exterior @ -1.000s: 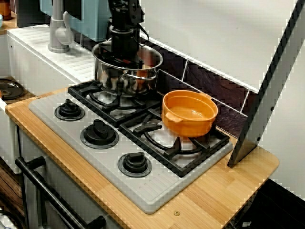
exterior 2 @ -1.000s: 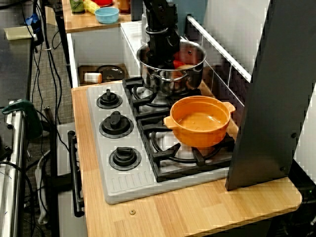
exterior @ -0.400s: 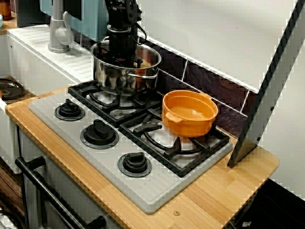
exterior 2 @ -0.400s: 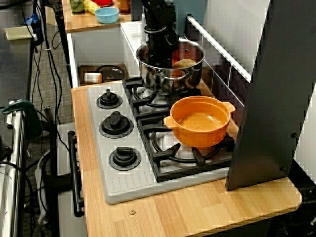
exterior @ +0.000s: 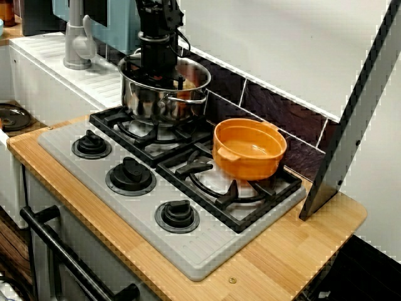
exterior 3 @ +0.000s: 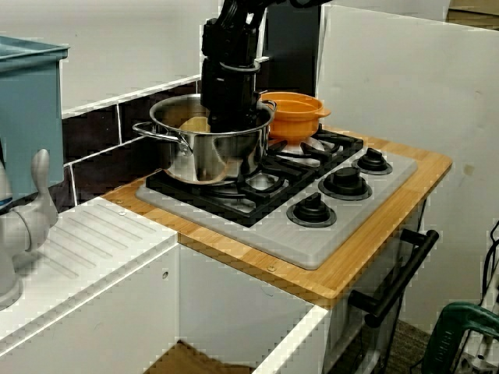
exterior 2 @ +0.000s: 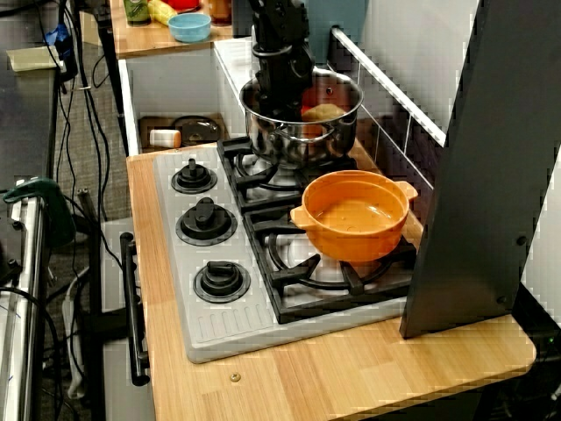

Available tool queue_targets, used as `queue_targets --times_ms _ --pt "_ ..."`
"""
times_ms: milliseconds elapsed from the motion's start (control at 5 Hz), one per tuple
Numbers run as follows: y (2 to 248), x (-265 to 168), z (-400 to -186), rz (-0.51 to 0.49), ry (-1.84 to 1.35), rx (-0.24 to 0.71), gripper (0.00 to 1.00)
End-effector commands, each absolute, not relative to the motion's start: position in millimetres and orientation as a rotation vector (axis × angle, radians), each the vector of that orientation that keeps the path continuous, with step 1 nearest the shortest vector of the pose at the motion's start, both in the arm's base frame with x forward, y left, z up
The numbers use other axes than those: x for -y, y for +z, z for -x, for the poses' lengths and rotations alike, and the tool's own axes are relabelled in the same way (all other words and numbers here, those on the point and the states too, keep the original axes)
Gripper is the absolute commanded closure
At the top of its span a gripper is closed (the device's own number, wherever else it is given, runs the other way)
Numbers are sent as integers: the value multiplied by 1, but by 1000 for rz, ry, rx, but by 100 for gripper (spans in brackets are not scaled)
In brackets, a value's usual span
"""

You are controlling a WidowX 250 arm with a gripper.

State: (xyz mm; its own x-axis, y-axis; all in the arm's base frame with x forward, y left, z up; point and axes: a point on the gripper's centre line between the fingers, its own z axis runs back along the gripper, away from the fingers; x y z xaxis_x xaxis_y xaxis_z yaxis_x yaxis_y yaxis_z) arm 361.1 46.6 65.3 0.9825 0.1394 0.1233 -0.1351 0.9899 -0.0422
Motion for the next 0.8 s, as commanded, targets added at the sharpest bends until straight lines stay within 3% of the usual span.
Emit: queue_targets --times_ms 0,600 --pt "111 -53 -366 61 148 242 100" --pt "129 -54 -357 93 159 270 100"
